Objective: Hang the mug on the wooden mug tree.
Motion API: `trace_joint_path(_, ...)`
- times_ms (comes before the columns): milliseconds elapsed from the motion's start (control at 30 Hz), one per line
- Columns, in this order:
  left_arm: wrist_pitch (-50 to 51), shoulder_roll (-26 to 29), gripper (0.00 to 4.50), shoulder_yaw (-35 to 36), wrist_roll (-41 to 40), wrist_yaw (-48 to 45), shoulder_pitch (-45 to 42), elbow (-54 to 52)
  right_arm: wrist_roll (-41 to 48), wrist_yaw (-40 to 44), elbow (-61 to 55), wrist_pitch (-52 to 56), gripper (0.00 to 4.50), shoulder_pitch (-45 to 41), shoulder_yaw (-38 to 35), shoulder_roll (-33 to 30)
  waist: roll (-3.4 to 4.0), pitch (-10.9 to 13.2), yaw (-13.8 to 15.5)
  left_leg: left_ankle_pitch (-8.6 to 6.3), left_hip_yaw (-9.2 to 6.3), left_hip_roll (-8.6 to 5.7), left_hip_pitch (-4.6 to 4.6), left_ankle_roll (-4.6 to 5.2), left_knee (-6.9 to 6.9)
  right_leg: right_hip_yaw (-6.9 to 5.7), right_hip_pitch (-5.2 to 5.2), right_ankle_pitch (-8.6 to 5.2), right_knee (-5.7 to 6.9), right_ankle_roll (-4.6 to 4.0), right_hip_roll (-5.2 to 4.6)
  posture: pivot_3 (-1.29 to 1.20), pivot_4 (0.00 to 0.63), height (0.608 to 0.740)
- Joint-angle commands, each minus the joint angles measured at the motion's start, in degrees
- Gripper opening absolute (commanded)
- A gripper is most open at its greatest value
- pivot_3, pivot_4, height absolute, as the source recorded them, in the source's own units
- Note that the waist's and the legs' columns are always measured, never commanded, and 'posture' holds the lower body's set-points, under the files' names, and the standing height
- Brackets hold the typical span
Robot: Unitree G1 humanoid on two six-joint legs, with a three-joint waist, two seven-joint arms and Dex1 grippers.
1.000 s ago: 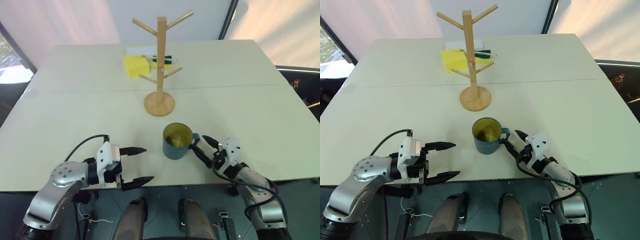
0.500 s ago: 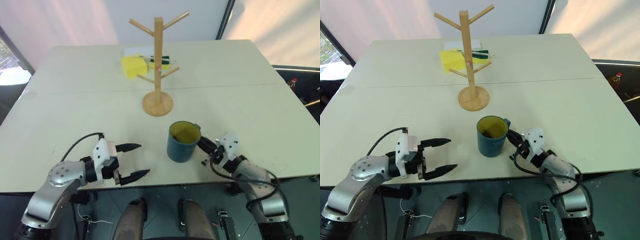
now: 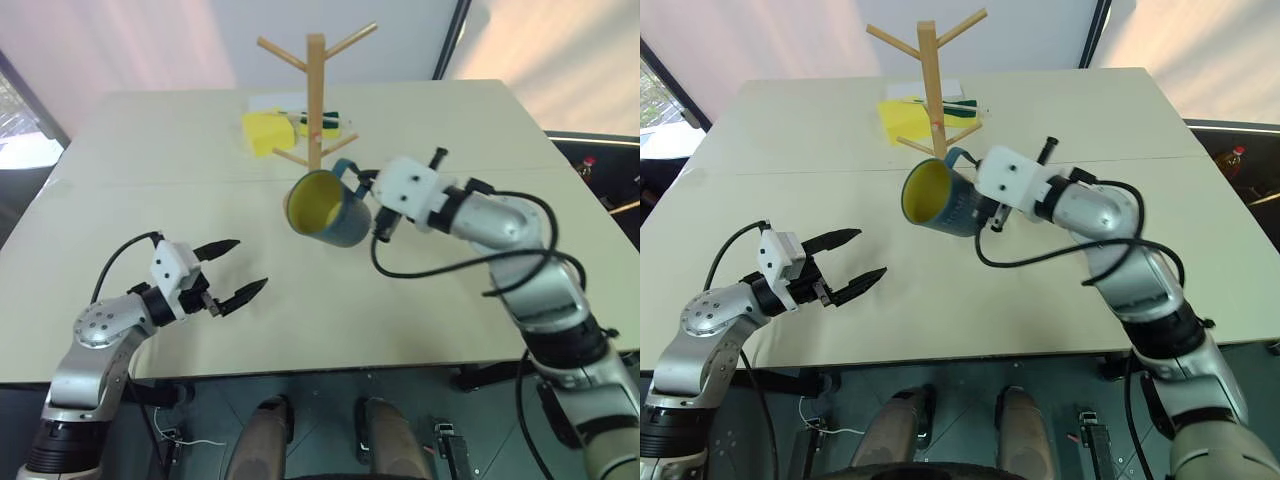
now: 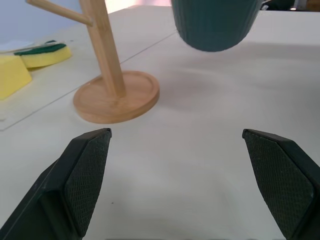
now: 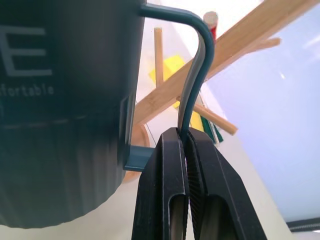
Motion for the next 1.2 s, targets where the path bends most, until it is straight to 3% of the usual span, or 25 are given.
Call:
trace_joint_path(33,-0.7,0.2,4.50,1.8,-1.0,0.4,-1.0,-1.6,-2.6,-0.3,0.1,2.5,0.03,-5.2,0.8,1.6,0.00,0.0,0.0,0.00,0.00,0.00,0.00,0.00,0.00,0.00,0.00,0.00,0.01,0.00,0.00,0.00,0.150,0.740)
trace_joint_path(667,5.8,0.5,4.50,7.8,-11.1,4.0,-6.2,-6.5,-7.8,-1.5,9.9,2.1,0.03,-12.7,3.8,9.0,0.00,0.0,-1.4,0.02,-0.05,0.02,0.08,0.00,-0.01,-0.01,0.00,0.02,0.19,0.03,0.08,0.00,0.150,0.740)
trace_joint_path(1133,6.2,0.9,4.50,7.7,-10.2,5.4,-4.9,-8.2,-9.5,-4.1,20.7,-1.5,0.03,-16.9,4.0,14.3,0.00,0.0,-1.3,0.03,-0.09,0.03,0.10,-0.01,-0.03,0.00,-0.01,0.02,0.23,0.02,0.11,0.00,0.150,0.740)
trace_joint_path(1167,6.2,0.9,4.50,7.7,-10.2,5.5,-4.9,-8.3,-9.6,-4.3,20.9,-1.9,0.64,-17.1,4.0,14.3,0.00,0.0,-1.3,0.03,-0.09,0.03,0.10,-0.01,-0.03,0.00,-0.01,0.02,0.23,0.02,0.11,0.00,0.150,0.740)
trace_joint_path(1200,6.2,0.9,4.50,7.7,-10.2,5.6,-4.9,-8.3,-9.7,-4.5,21.0,-2.3,0.85,-17.2,3.8,14.4,0.00,0.0,-1.3,0.03,-0.09,0.03,0.09,-0.02,-0.03,0.00,-0.01,0.02,0.23,0.02,0.11,0.00,0.150,0.740)
